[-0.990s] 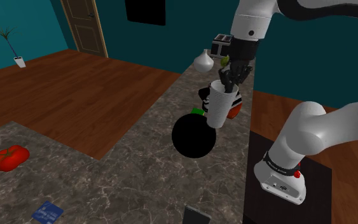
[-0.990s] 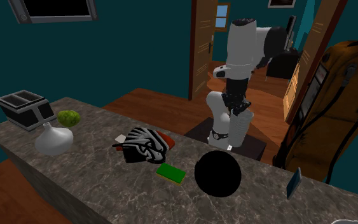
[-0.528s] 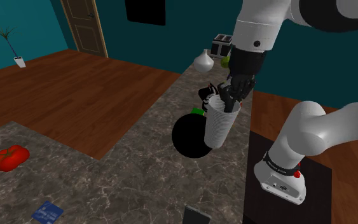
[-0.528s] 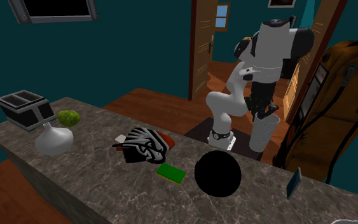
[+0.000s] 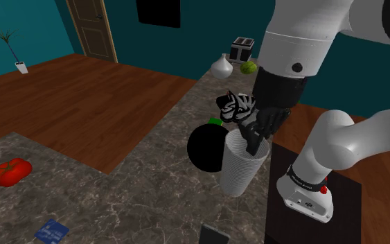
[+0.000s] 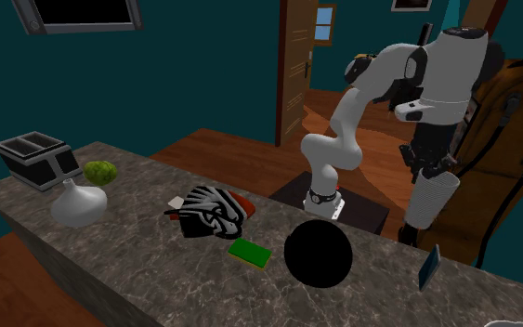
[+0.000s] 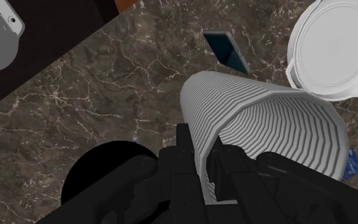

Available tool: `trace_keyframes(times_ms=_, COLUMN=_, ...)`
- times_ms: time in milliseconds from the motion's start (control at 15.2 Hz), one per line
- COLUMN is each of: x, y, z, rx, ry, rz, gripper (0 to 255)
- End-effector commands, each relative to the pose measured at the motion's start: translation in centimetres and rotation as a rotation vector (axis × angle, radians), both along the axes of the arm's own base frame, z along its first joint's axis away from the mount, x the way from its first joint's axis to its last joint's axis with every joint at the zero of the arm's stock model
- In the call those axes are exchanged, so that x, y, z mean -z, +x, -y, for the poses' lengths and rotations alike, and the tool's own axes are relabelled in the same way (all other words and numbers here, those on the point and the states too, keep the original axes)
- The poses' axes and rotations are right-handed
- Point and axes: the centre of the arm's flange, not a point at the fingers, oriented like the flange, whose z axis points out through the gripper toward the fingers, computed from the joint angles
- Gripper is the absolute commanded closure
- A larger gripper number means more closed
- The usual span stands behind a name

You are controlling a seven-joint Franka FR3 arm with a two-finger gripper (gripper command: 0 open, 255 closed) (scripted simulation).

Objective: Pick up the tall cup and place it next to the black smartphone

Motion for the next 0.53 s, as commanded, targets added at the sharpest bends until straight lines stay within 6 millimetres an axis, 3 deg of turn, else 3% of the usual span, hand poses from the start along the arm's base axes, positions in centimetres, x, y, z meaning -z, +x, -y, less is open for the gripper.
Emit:
trace_keyframes(times_ms=0, x=0.2, y=-1.2, z=-2.5, rx=0.001, ry=0.001, rz=-0.001, gripper=255)
trace_keyframes(times_ms=132, x=0.1, y=-2.2, z=-4.6, rx=0.001, ry=0.001, rz=-0.001, gripper=255)
trace_keyframes(times_ms=462, x=2.8, y=-2.2, z=-4.6, rx=0.001, ry=0.001, rz=-0.001, gripper=255)
